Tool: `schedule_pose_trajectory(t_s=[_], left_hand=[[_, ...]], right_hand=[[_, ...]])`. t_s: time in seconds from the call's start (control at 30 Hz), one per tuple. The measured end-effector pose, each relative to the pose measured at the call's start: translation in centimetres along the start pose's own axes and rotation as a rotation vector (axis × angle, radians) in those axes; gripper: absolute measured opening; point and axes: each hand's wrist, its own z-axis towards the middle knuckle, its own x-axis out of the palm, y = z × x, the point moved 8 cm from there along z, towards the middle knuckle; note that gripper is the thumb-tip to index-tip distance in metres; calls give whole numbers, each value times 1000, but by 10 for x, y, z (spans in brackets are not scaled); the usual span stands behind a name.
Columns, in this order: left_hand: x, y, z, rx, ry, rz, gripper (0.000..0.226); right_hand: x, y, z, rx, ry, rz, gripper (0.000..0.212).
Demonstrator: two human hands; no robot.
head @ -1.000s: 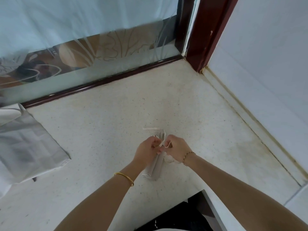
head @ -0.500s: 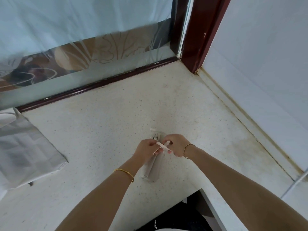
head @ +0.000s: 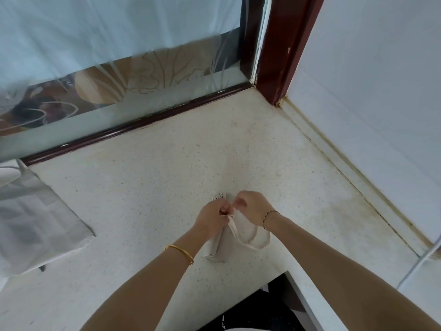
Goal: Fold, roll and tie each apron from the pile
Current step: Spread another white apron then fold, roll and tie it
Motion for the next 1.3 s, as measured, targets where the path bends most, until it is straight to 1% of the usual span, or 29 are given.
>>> schedule_pose_trajectory(t_s=[0.03,0.07,0.1,0.2,0.27,0.4,0.53,0.67,0.83,0.97,1.0,1.07,1.13,1.23,1.3], left_hand=[[0,-2,-1,15,-17,52,30],[0,-3,-2,31,-40,108,28],[-1,-5,-4,51,-67,168,25],[-5,-11,-11,127,-155,356,20],[-8,-17,-16,197,-225,427,16],[-6,-25,-21,316,-343,427,6],[-4,-20,-21,323,-401,389,7],[-5,-14,-22,310,-402,376,10],[-10,-7,-22,321,-354,287,3],[-12,-9,-25,383,-334,304,6],[-13,-6,-25,385,-340,301,6],[-17,1,-28,371,-346,300,8],[-19,7,-31,378,-327,318,12],[-21,10,-39,499,-288,423,13],[-23,14,-44,573,-256,529,14]], right_hand=[[-6,4,-2,-39,-74,171,20],[-7,6,-4,-61,-94,280,23],[-5,6,-4,-67,-85,334,26],[8,5,0,-60,-27,322,26],[11,2,4,-45,-11,300,25],[12,8,5,-53,15,247,25],[15,3,9,-3,42,273,17],[18,4,8,-11,68,260,20],[13,4,7,-11,72,325,14],[17,2,6,74,200,295,30],[14,-2,6,98,208,304,30],[-1,-11,7,109,165,314,28],[-16,-28,9,132,112,350,33],[-29,-57,9,254,-13,484,38],[-31,-77,7,353,-111,519,40]])
